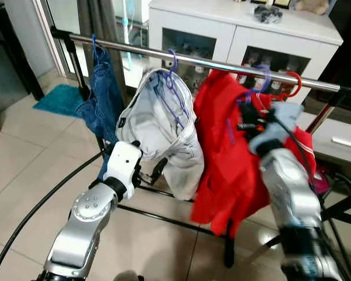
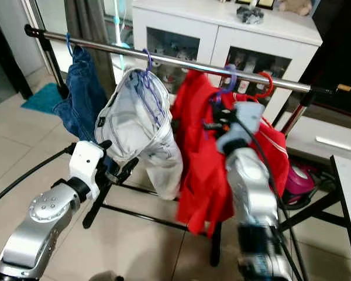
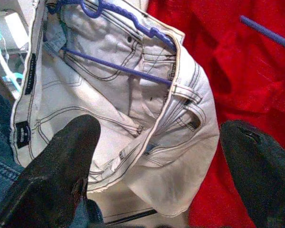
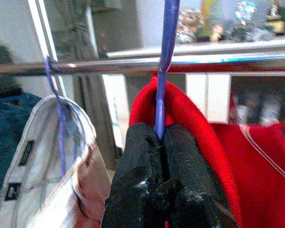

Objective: Hang hanger

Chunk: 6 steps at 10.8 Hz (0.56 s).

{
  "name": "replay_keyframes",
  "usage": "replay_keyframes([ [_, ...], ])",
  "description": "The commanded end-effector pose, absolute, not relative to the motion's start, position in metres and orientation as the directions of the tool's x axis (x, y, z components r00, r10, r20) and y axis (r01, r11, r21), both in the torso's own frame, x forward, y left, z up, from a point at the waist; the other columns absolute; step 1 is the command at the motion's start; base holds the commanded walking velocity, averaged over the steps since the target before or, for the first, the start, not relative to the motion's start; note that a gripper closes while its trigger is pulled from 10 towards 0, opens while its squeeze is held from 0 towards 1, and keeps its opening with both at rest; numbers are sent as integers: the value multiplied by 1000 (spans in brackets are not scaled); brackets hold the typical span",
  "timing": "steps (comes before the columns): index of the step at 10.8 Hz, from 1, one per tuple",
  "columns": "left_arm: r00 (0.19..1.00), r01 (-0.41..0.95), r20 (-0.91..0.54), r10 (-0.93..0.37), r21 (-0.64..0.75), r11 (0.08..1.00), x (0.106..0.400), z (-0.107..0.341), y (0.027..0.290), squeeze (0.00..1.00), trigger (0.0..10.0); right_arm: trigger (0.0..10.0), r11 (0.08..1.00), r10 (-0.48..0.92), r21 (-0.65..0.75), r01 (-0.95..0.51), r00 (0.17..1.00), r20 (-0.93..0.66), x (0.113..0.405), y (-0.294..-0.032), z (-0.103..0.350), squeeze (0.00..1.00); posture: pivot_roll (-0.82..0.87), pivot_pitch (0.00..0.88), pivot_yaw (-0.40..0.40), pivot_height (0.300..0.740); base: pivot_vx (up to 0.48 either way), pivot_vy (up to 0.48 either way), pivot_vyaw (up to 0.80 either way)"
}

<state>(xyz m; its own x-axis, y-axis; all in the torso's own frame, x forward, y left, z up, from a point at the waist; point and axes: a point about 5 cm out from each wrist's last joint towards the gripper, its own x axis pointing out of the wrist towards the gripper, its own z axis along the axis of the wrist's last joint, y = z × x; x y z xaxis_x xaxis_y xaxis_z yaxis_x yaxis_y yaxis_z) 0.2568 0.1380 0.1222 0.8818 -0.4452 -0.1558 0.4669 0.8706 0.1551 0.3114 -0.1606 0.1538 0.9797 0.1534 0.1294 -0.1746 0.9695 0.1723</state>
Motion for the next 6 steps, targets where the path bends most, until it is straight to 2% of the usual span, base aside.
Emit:
replay_keyframes([
  [1, 896, 439, -151, -417, 161, 884, 254, 122, 141, 0, 10000, 0, 976, 118, 172, -132, 989, 89, 301, -161, 146, 0, -22, 0, -51, 740, 0, 0, 0],
  [3, 892, 447, -170, -419, 195, 873, 252, 117, 142, 0, 10000, 0, 973, 62, 223, -52, 997, -39, 281, -157, 121, 0, -20, 0, -62, 740, 0, 0, 0],
  [6, 875, 478, -197, -442, 204, 855, 251, 117, 142, 0, 10000, 0, 969, 55, 244, -35, 996, -75, 270, -152, 116, 0, -21, 0, -41, 740, 0, 0, 0],
])
